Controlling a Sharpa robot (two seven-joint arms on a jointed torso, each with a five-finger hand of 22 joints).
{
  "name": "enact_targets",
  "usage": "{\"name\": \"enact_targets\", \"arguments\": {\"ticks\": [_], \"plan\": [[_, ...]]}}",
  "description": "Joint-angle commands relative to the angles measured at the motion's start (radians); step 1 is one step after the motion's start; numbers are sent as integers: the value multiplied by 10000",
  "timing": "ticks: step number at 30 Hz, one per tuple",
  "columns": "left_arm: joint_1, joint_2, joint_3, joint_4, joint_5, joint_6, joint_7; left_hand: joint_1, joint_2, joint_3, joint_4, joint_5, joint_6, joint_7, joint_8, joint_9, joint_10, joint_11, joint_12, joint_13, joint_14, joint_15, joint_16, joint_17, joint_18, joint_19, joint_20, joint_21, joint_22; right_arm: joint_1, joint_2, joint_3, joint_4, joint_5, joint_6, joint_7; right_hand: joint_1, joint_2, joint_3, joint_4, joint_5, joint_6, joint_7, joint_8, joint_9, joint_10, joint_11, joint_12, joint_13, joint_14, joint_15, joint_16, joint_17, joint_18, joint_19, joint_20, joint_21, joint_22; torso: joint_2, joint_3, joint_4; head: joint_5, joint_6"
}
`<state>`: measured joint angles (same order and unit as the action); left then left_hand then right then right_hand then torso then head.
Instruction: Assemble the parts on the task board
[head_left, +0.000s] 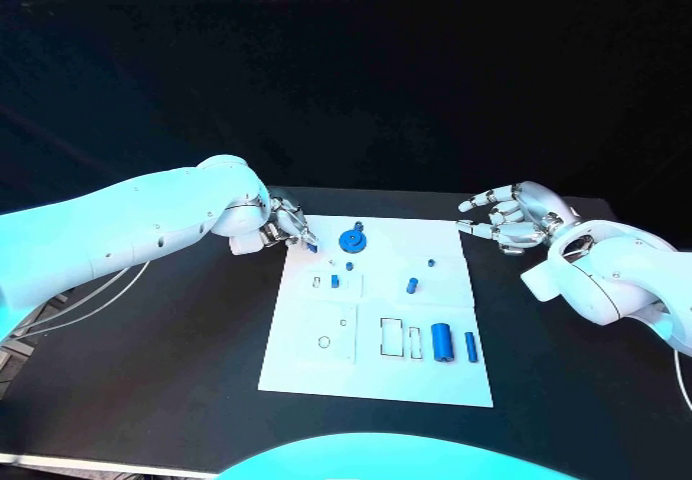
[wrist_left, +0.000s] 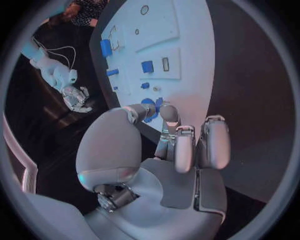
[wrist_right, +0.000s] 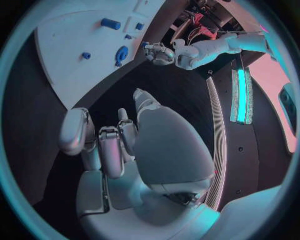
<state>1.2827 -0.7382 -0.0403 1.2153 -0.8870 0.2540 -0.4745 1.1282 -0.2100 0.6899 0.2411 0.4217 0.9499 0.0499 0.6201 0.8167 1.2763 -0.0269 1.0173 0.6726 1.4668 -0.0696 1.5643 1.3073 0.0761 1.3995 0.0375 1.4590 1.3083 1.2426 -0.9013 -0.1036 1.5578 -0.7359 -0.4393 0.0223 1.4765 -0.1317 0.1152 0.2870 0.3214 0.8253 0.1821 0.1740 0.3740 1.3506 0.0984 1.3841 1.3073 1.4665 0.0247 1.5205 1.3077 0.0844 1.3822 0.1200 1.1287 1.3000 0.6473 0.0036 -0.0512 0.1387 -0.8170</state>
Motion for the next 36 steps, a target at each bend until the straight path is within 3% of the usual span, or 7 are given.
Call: {"name": "enact_targets", "arguments": {"ticks": [1,5,15,23,36], "plan": [[-2,-212,5,529,172,-703,194,-140,-18,2260,-2339,243,97,-23,38,29,107,-6,98,122,1040,-87,65,2635,-204,92,-14,72,239,-5,-12,1,19,-88,43,94,-68,-7,61,1,39,-64,7,54,-14,-49,-23,-13,107,722,-66,-33,1385,82,-21,-8,-43,-4,-9,16,40,-5,-34],[-83,-494,-27,1169,-178,-1021,138,-191,-24,2271,-2383,340,124,-34,45,40,152,-17,148,192,1040,-98,65,2635,-216,131,-24,100,297,-6,-24,0,14,-88,45,90,-68,-7,61,1,39,-64,7,54,-14,-49,-23,-13,107,722,-66,-33,1385,82,-21,-8,-43,-4,-17,17,40,27,-71],[-528,-828,-127,2141,-1683,-1537,113,-246,-29,2292,-2440,438,168,-55,60,55,218,-36,217,284,1040,-112,65,2635,-240,205,-37,151,405,-11,-47,-6,22,-88,43,83,-68,-12,68,-1,51,-64,6,60,-15,-56,-24,-19,98,721,-67,-35,1381,81,-17,-8,-40,-1,-6,1,6,106,-126],[-735,-842,-218,2354,-2141,-1436,47,-255,-31,2300,-2457,454,181,-62,63,59,237,-42,238,311,1040,-117,65,2635,-240,206,-40,152,406,-19,-55,-9,25,-88,41,79,-68,-12,68,-1,51,-64,6,60,-15,-56,-24,-19,98,721,-67,-35,1381,81,-17,-8,-40,-1,0,-4,7,103,-178],[-799,-796,-242,2356,-2460,-1201,-47,-261,-34,2311,-2478,466,190,-67,64,61,244,-48,239,311,1040,-121,65,2635,-241,212,-44,157,415,-30,-61,-10,29,-88,43,82,-66,-18,83,-5,75,-64,4,69,-18,-55,-26,-18,98,721,-68,-36,1381,82,-18,-9,-49,-5,-5,13,4,91,-228]]}}
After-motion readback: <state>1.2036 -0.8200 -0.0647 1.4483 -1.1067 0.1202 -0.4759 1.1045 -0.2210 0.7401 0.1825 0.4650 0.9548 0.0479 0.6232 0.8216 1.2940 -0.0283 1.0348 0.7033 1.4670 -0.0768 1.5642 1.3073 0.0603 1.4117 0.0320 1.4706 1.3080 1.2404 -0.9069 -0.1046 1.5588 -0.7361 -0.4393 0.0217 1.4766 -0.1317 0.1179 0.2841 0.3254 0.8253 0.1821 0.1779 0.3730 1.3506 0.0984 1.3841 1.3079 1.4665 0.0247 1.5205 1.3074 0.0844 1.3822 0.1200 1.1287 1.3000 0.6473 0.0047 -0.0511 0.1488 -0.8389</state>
